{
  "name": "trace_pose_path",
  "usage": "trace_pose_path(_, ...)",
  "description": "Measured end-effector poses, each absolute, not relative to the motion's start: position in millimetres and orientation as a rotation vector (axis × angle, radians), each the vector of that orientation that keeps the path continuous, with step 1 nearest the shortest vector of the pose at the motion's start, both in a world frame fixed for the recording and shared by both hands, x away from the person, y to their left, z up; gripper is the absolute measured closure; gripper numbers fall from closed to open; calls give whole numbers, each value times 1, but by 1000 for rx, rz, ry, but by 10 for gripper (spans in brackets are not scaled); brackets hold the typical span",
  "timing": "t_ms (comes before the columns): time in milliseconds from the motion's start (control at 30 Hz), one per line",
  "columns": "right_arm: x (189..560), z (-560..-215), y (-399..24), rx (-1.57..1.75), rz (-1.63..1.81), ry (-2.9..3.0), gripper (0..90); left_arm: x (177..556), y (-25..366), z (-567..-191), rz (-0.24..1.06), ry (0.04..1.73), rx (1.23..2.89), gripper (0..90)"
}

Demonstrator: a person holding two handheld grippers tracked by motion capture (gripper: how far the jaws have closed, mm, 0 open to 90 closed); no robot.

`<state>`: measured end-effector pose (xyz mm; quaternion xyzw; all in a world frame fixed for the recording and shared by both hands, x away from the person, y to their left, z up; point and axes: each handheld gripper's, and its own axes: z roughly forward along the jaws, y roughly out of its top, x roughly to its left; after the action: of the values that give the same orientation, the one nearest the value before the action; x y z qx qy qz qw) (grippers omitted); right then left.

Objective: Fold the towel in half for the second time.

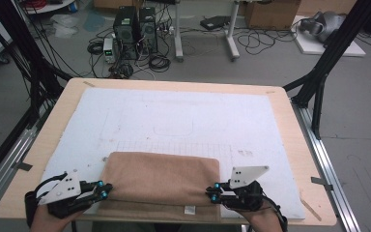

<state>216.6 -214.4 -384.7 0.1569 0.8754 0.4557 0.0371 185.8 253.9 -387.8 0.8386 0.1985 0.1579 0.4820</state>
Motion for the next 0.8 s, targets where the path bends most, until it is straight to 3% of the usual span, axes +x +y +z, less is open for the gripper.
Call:
trace_pose_path(200,203,-386,-217,427,1391,2789,800,171,254,-397,294,462,2080,845)
trace_pose_path(300,206,-391,-218,448,1404,2820,705,173,256,-402,292,486,2066,718)
trace_pose_path(333,208,-391,-219,470,1404,2814,654,176,257,-402,295,492,2059,714)
trace_pose_path(500,229,-390,-223,584,1394,2697,549,204,258,-400,377,517,2031,639)
trace_pose_path(800,284,-403,-228,787,1297,2557,435,260,256,-412,442,671,1988,464)
